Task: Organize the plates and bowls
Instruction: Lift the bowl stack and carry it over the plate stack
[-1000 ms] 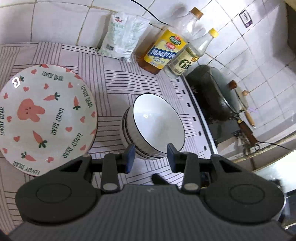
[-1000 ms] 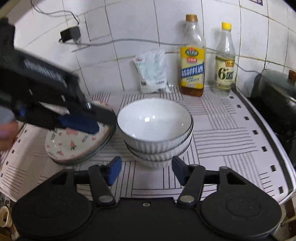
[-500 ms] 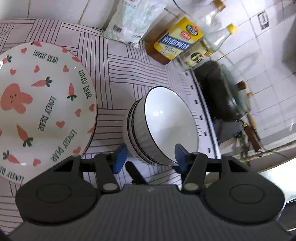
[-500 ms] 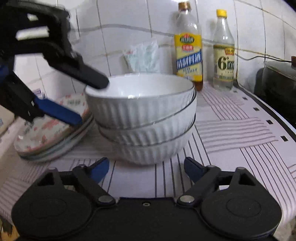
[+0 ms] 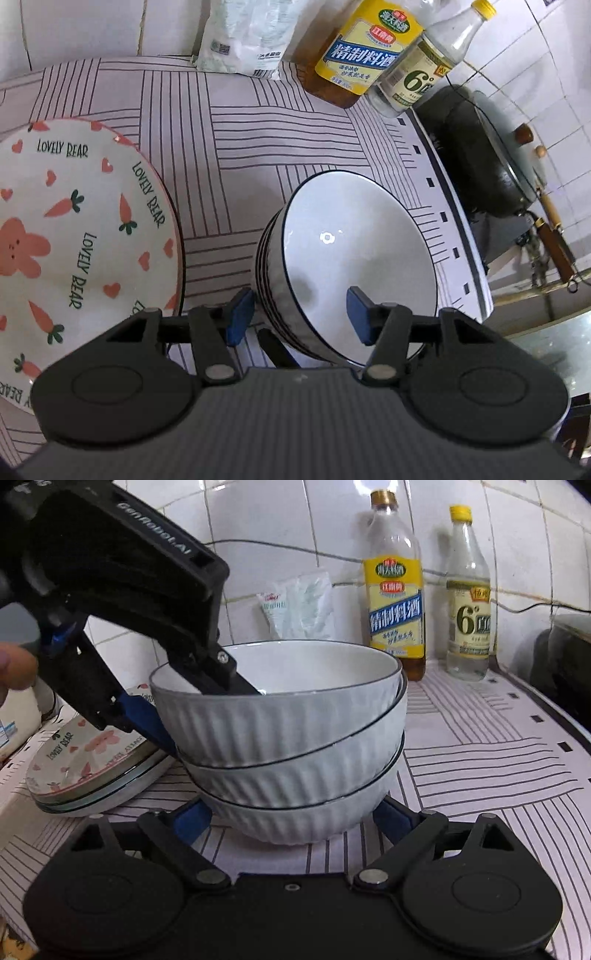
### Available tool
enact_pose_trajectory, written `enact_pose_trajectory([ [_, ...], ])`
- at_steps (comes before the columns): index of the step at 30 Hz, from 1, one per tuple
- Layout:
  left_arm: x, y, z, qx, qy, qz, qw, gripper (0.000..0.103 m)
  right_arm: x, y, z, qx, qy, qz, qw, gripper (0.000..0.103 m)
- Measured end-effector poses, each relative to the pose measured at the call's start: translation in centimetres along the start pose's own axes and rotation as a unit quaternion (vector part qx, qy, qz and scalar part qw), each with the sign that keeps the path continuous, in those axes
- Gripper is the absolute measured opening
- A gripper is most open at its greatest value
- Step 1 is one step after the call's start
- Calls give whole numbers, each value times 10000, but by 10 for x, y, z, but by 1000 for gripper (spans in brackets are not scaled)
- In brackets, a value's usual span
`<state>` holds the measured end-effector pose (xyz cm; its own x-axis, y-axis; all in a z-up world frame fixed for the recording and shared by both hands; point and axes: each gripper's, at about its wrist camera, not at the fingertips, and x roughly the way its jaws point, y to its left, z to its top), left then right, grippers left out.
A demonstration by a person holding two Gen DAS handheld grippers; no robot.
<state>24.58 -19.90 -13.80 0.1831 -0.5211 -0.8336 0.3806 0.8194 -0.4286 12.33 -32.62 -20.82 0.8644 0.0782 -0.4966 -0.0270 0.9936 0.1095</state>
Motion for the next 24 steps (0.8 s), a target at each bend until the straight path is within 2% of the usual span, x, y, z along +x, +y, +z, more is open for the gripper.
enact_pose_trajectory([
  [4, 4, -5, -2, 263, -57, 375, 9989, 37, 3, -3, 1, 30, 66, 55, 10000, 96],
  [12, 11, 2, -2, 52, -202, 283, 9994, 40, 9, 0, 1, 75, 25, -86, 9999, 98],
  [15, 11, -6, -1, 396, -135, 383, 9984, 40, 8, -1, 0, 90, -11, -49, 9999, 98],
  [24, 9, -15, -8, 737, -235, 477, 9959, 39, 5, -1, -1, 5, -69, -50, 10000, 97],
])
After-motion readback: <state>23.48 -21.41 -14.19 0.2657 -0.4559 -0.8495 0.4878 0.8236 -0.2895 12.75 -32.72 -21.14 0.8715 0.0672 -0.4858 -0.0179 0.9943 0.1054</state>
